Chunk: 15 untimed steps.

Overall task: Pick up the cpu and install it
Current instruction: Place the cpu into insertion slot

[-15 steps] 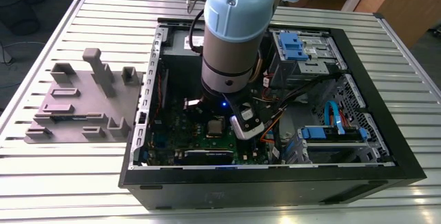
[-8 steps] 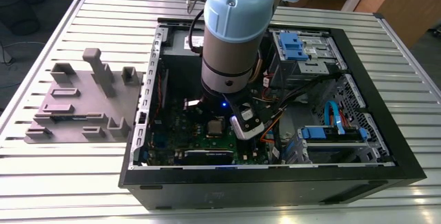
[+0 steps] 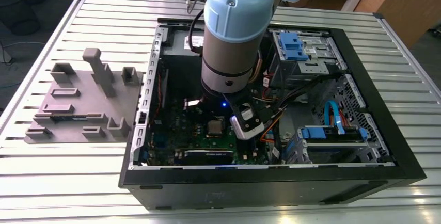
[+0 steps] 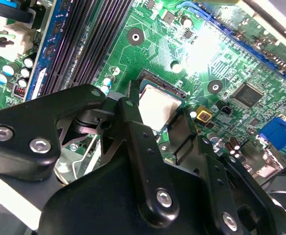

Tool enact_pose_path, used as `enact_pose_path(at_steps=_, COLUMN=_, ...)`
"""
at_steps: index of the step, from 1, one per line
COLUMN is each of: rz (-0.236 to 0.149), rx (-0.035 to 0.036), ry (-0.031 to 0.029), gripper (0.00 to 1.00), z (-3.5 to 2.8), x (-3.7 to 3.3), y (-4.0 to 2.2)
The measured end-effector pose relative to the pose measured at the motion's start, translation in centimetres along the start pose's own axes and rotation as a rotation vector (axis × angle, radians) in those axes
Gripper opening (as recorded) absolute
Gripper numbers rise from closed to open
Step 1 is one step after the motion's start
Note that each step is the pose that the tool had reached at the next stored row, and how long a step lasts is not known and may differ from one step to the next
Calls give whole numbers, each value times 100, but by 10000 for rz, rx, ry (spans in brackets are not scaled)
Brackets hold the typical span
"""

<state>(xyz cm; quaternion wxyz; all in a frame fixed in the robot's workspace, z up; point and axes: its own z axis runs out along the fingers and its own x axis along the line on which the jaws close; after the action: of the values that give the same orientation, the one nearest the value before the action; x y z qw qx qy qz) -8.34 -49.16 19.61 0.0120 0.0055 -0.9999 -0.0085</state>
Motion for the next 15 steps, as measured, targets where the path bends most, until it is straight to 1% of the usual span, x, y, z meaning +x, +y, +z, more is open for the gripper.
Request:
enact_pose_path(at_steps=5, rz=-83, rx=2, ry=2, gripper=47, z=1, x=3, y=0)
enact_pose_path(at_steps=15, rz=-63, rx=0, ry=1, gripper=47, z=38, x=4, y=0)
